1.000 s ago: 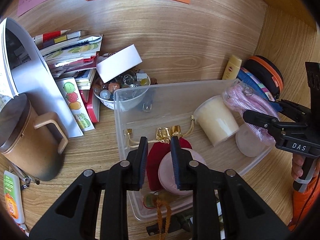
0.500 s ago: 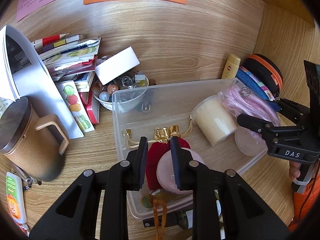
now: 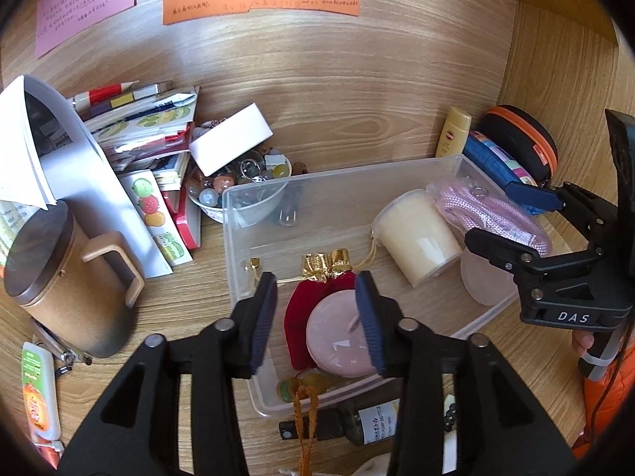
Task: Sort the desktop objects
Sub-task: 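Open left tool to drop the gourd while right tool releases the rope bag into the bin, then withdraw both tools from the bin toward the white bag and blue card box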
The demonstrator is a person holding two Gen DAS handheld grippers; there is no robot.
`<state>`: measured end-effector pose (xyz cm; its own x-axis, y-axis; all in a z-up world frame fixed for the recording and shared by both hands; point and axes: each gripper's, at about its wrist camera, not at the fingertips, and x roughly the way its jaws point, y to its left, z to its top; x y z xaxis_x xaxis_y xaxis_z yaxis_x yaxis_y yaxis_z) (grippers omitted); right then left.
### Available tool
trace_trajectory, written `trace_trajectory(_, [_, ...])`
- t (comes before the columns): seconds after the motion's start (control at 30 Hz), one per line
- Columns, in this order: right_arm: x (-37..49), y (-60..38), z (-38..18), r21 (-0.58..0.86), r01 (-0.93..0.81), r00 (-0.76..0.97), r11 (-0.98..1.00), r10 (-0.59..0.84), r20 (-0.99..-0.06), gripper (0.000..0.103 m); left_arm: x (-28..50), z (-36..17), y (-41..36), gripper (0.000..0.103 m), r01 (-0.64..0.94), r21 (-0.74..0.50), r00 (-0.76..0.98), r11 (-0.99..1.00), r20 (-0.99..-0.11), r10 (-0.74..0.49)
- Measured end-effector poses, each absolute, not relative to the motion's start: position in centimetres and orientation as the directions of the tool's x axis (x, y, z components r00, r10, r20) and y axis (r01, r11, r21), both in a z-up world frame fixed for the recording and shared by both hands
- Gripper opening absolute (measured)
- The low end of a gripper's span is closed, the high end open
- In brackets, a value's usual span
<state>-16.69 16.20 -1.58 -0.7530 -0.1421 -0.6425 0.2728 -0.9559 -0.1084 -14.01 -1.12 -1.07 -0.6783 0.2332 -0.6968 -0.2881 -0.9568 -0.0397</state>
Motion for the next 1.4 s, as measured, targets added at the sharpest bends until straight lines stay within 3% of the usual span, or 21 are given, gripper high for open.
trace_trajectory(0.33, [-15.1, 15.7, -0.2, -0.135, 0.278, -0.783, -0.951, -0.143, -0.606, 0.09, -12.2, 0.5, -2.6, 0.067, -0.238, -0.037, -0.72, -0.97, -0.664, 0.202])
trace_trajectory(0.8, [-12.0, 15.1, 1.9, -0.157, 0.284, -0.816, -0.946, -0.153, -0.558, 0.093, -9.1, 1.5, -5.3, 0.089, -0.181, -0.055, -0.747, -0.982, -0.642, 0.173])
trace_trajectory(1.4, [-7.4, 14.7, 0.1, -0.166, 0.288, -0.795, -0.943, -0.139, -0.591, 0.093, -4.8, -1.7, -7.7, 0.093, -0.137, -0.152, -0.682, -0.979, -0.702, 0.205])
